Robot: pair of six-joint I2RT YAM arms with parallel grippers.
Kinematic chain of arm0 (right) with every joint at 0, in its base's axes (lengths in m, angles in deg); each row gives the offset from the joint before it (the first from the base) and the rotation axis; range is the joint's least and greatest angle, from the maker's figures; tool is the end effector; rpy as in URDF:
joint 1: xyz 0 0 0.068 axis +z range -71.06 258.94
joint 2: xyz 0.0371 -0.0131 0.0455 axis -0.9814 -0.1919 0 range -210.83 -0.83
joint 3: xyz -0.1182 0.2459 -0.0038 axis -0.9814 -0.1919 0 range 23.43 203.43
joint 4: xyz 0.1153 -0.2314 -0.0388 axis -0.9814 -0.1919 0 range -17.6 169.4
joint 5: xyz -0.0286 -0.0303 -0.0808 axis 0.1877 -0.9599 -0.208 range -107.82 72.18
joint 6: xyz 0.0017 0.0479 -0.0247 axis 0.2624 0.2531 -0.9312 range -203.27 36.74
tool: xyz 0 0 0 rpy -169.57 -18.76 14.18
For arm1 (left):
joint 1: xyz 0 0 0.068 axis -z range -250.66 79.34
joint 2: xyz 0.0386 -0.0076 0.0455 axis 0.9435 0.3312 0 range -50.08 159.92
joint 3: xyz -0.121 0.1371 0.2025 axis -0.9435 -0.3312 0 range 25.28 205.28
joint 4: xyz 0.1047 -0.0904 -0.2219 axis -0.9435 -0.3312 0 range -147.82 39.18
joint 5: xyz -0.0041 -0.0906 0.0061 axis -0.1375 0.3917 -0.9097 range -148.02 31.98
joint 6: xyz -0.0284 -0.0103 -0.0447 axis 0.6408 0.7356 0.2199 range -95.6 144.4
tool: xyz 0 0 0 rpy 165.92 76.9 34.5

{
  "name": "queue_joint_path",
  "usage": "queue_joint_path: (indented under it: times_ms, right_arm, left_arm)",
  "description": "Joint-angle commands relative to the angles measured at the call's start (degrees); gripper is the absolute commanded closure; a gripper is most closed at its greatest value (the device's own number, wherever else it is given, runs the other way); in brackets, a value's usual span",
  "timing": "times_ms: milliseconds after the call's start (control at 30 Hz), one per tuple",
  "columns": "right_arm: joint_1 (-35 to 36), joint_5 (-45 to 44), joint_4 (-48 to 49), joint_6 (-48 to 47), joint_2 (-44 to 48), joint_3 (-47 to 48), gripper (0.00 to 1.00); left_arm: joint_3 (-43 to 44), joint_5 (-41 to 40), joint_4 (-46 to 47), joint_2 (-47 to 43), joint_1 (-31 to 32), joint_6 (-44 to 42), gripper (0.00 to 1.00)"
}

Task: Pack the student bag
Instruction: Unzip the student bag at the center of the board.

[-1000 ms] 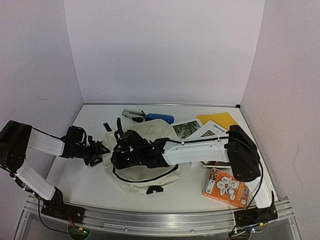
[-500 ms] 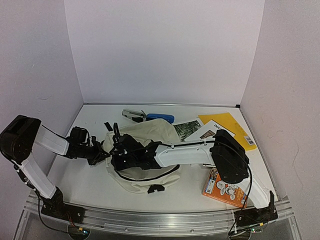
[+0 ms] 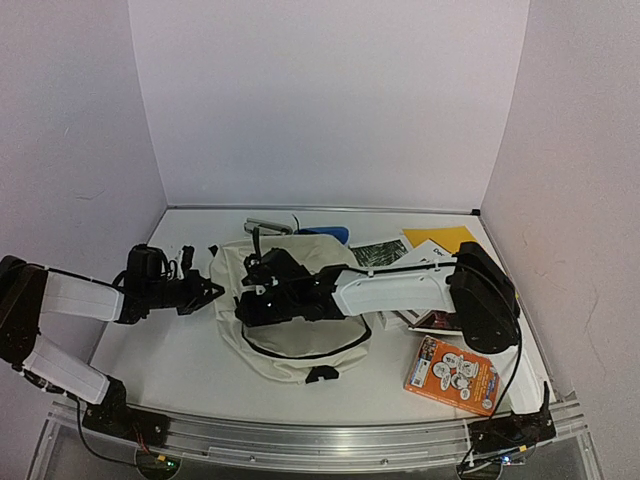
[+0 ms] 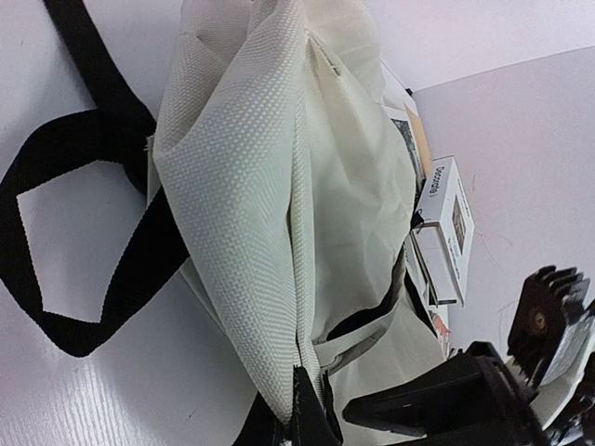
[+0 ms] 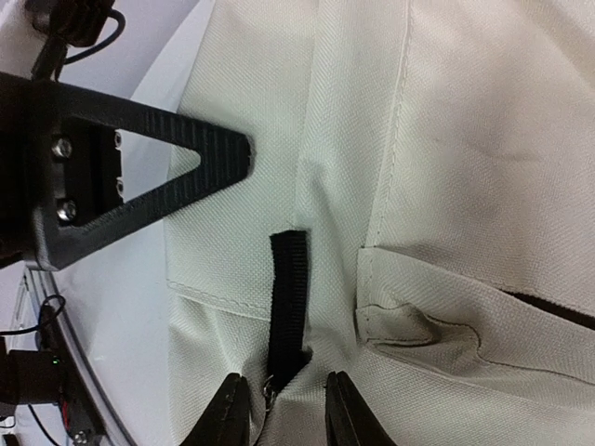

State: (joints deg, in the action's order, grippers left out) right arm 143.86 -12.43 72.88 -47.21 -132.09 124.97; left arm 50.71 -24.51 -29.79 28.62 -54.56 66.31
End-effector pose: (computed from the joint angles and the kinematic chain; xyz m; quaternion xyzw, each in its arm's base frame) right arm 0.2195 0.4768 0.1779 -0.2427 0.8575 0.3751 0.2550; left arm 0.2353 -0.0882 0.1566 -0.0515 0.8483 -0.4450 0.2822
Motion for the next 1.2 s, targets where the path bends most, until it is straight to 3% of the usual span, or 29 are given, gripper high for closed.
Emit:
queue_joint_path:
  times_ms: [0, 467, 1167]
  right_arm:
    - [-1.6, 5.0, 3.7, 1.2, 6.0, -2.2, 0.71]
    - [-3.2, 10.2, 5.6, 1.0, 1.9, 1.4, 0.72]
    - [-3.9, 8.5, 5.5, 0.8, -2.5, 4.1, 0.79]
  left_arm:
    - [2.0, 2.1, 1.4, -2.6, 0.3, -4.3, 1.00]
    - [1.5, 3.2, 3.1, -4.4, 0.9, -2.8, 1.00]
    - [2.6, 3.1, 3.9, -4.0, 2.5, -2.3, 1.00]
